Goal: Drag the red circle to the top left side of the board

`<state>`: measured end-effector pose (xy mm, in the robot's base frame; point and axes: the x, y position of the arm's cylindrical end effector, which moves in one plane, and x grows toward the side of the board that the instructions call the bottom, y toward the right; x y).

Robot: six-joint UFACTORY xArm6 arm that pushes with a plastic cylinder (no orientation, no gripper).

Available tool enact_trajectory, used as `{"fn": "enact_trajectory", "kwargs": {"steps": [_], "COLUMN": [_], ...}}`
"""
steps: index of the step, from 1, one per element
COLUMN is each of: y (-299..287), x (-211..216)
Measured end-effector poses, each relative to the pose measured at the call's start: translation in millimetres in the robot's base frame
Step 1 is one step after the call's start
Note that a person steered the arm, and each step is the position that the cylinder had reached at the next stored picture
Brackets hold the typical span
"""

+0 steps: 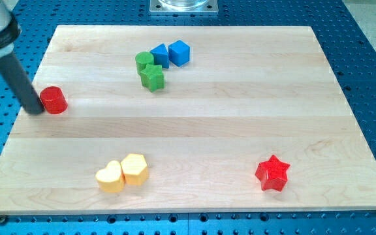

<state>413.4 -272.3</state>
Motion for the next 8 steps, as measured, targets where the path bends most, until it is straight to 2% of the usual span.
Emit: {"fn": "enact_trajectory", "kwargs": {"steps": [1, 2, 3, 4, 5, 6, 7, 8], "y": [21.0, -4.5, 27.8, 52.0, 42.0, 34.9, 19.4, 47.8], "x": [-21.3, 28.1, 62.3, 2.6, -52.8, -30.5, -56.8, -103.3]}}
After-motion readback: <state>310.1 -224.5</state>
